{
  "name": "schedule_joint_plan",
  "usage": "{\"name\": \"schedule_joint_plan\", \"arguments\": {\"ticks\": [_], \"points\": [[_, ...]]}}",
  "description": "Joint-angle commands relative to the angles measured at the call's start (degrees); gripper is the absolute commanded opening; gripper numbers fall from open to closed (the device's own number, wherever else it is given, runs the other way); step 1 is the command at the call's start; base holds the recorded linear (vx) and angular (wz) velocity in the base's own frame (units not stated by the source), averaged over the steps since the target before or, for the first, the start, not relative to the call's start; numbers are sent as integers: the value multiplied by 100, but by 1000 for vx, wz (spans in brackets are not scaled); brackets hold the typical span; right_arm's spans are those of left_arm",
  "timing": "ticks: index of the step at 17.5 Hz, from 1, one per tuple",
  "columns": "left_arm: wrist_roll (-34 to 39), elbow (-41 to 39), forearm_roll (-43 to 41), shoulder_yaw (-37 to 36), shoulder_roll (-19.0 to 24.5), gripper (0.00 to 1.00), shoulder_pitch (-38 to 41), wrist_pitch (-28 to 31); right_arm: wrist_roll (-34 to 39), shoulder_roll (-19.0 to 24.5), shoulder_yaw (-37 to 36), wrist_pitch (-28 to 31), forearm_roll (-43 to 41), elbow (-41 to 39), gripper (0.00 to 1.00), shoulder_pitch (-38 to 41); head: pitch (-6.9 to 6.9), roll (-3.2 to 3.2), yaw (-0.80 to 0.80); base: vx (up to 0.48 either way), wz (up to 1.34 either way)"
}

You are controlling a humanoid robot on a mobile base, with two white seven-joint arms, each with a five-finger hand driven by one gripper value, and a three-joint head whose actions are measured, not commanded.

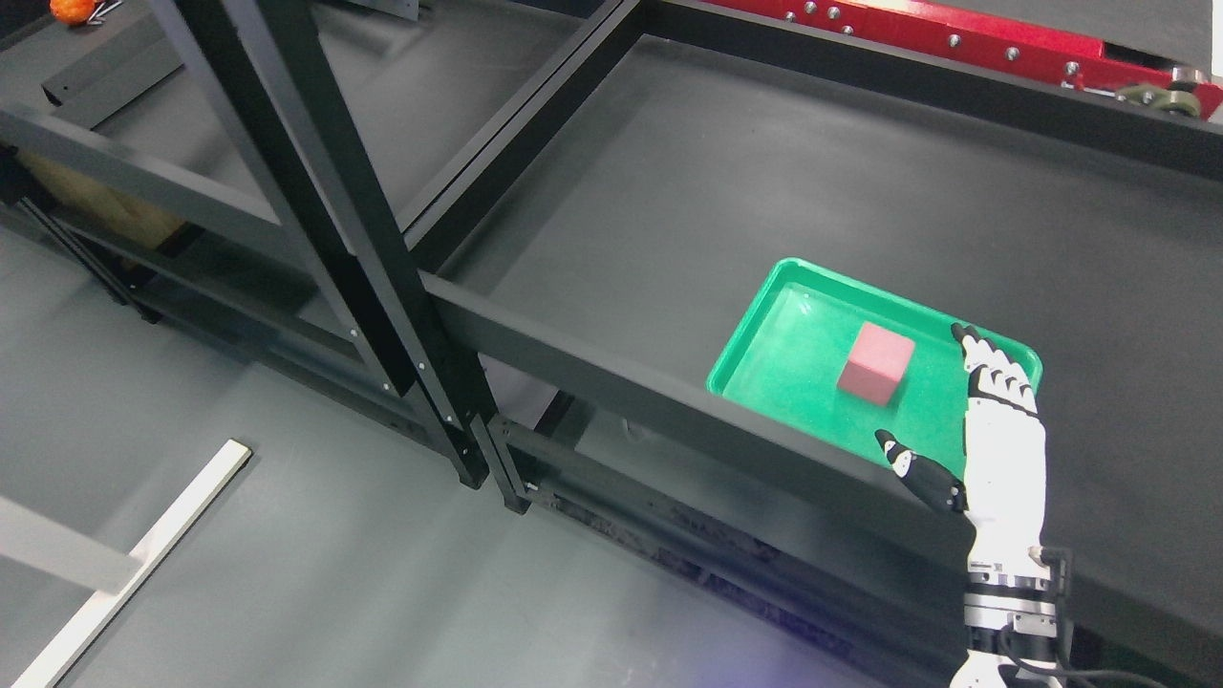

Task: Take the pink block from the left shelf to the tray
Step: 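Reach the right hand over the green tray toward the pink cube, then close the right hand around the pink cube in the green tray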

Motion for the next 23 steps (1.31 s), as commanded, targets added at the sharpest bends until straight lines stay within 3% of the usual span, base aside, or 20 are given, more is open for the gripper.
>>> {"name": "schedule_joint_plan", "arguments": {"ticks": [1, 11, 23], "points": [[1, 0, -9, 2, 100, 100, 36, 3, 657, -84, 11, 275, -21, 0, 99, -1, 0, 0, 0, 290, 3], [1, 0, -9, 2, 100, 100, 36, 3, 1229, -84, 2, 583, -12, 0, 99, 113, 0, 0, 0, 212, 11], [1, 0, -9, 2, 100, 100, 27, 3, 1229, -84, -16, 144, -100, 0, 99, 385, 0, 0, 0, 40, 1]]}}
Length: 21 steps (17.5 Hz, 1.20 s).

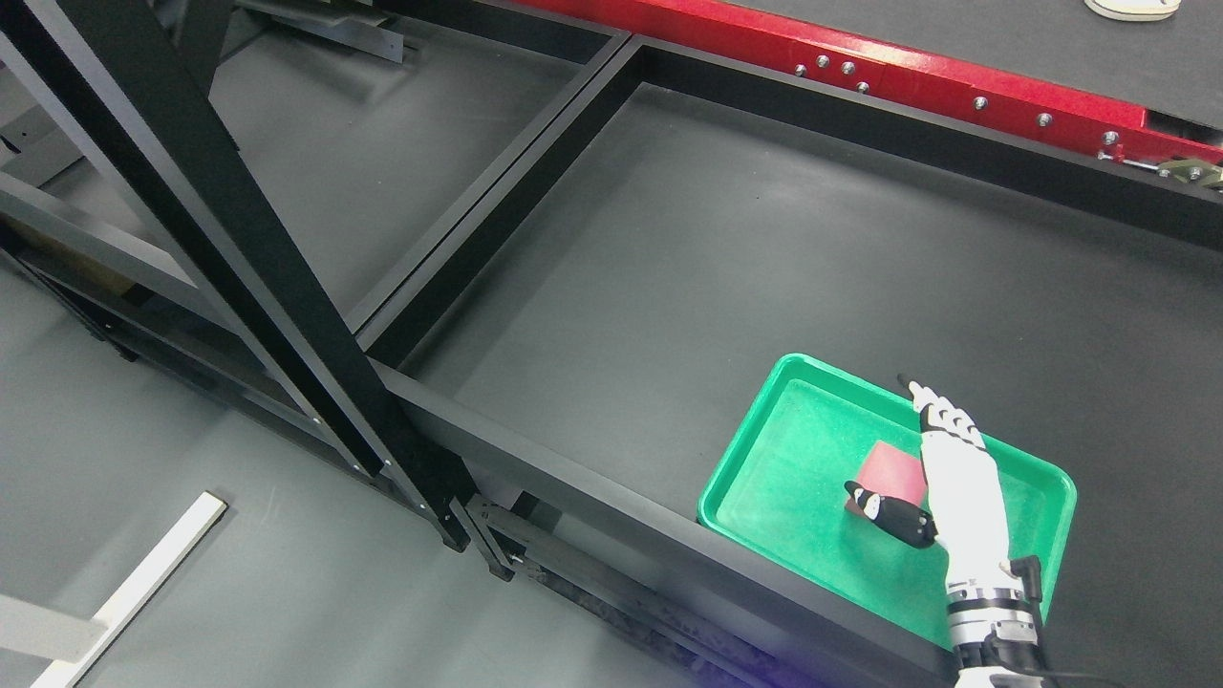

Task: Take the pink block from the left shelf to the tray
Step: 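Close the right hand around the pink cube in the green tray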

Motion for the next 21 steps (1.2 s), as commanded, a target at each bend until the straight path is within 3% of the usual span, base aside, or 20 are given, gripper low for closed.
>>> {"name": "schedule_joint_plan", "arguments": {"ticks": [1, 13, 16, 21], "points": [[1, 0, -9, -7, 100, 100, 26, 5, 77, -98, 25, -41, -25, 0, 99, 171, 0, 0, 0, 0, 0], [1, 0, -9, 2, 100, 100, 26, 5, 1035, -98, 43, 390, 37, 17, 98, 145, 0, 0, 0, 0, 0], [1, 0, -9, 2, 100, 100, 26, 5, 1026, -98, 34, 390, 37, 26, 86, 101, 0, 0, 0, 0, 0], [1, 0, -9, -7, 100, 100, 35, 5, 1026, -98, 43, 346, 28, 35, 44, 57, 0, 0, 0, 0, 0]]}}
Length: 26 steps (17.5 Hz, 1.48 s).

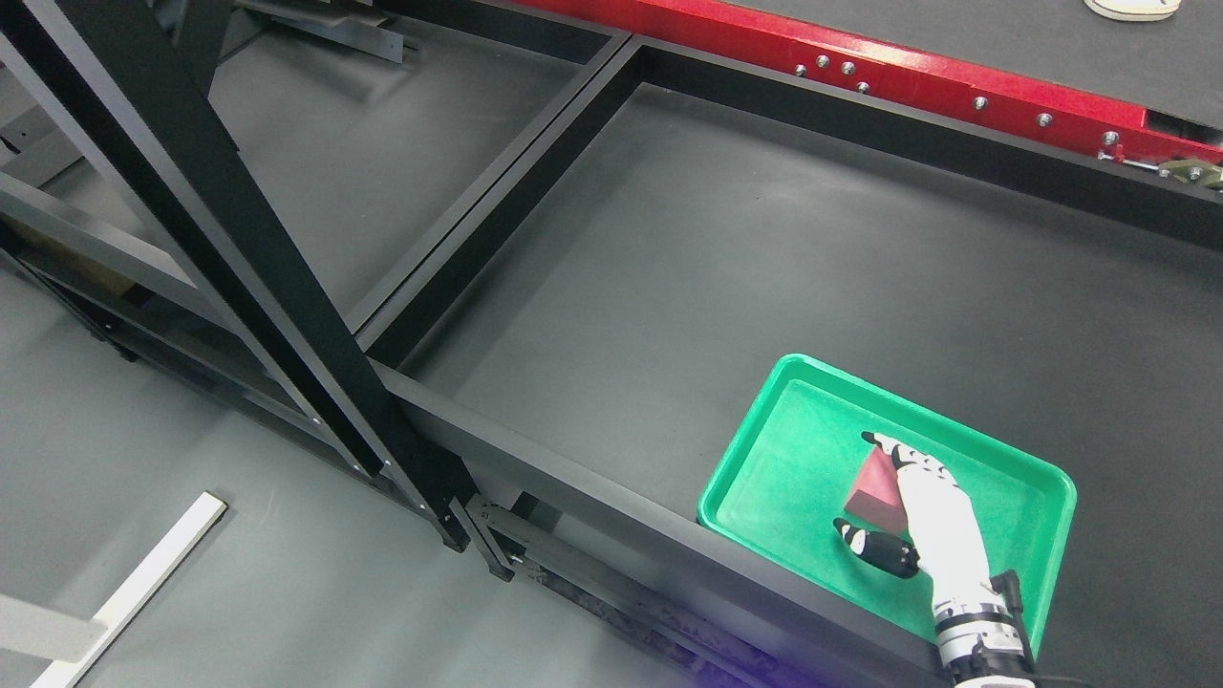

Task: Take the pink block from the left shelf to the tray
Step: 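Close the right hand around the pink cube in the green tray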

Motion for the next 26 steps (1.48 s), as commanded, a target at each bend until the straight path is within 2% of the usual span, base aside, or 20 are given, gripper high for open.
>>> {"name": "schedule_joint_plan", "arguments": {"ticks": [1, 5, 6, 12, 17, 26], "points": [[1, 0, -9, 1, 100, 100, 26, 2, 59, -100, 4, -49, 13, 14, 38, -49, 0, 0, 0, 0, 0], [1, 0, -9, 1, 100, 100, 35, 2, 50, -100, 4, -223, 22, 22, 6, -76, 0, 0, 0, 0, 0], [1, 0, -9, 1, 100, 100, 26, 11, 50, -100, -5, -312, 22, 22, 3, -84, 0, 0, 0, 0, 0], [1, 0, -9, -8, 100, 100, 35, 2, -55, -100, -137, -549, -13, 13, 2, -190, 0, 0, 0, 0, 0], [1, 0, -9, 1, 100, 100, 35, 2, -731, -100, -383, -989, -302, -4, 3, -243, 0, 0, 0, 0, 0], [1, 0, -9, 1, 100, 100, 26, 2, -961, -100, -629, -1156, -690, -4, 3, -260, 0, 0, 0, 0, 0]]}}
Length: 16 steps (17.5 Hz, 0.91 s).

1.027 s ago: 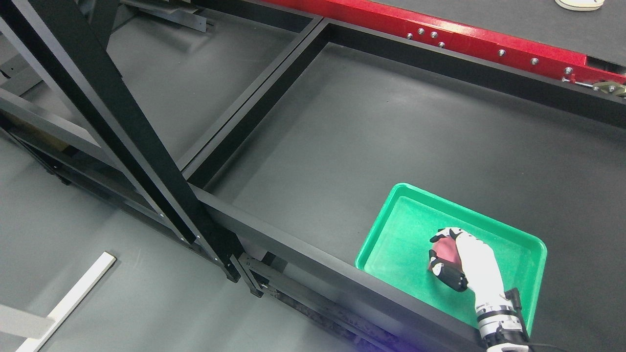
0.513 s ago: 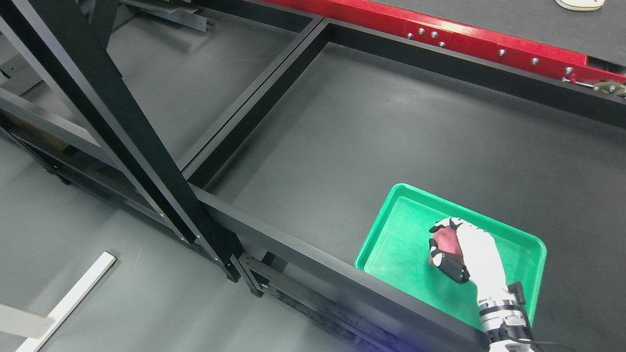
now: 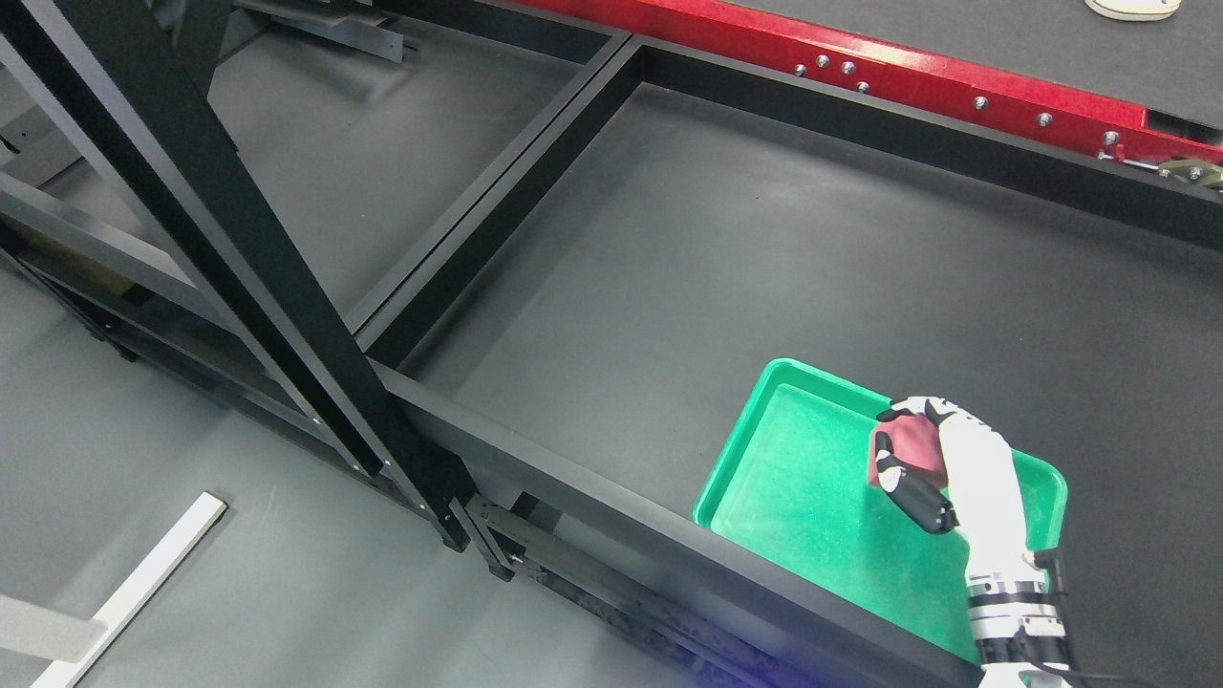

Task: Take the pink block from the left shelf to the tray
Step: 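Lift the pink cube out of the green tray with the right hand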

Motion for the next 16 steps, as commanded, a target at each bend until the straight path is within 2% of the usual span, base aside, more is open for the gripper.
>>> {"name": "schedule_joint_plan", "arguments": {"ticks": [1, 16], "points": [[1, 0, -9, -6, 100, 100, 35, -3, -39, -100, -205, -49, -177, -8, 3, -17, 0, 0, 0, 0, 0], [1, 0, -9, 3, 100, 100, 26, -3, -101, -100, -223, -189, -282, -17, 3, -17, 0, 0, 0, -17, 78]]}}
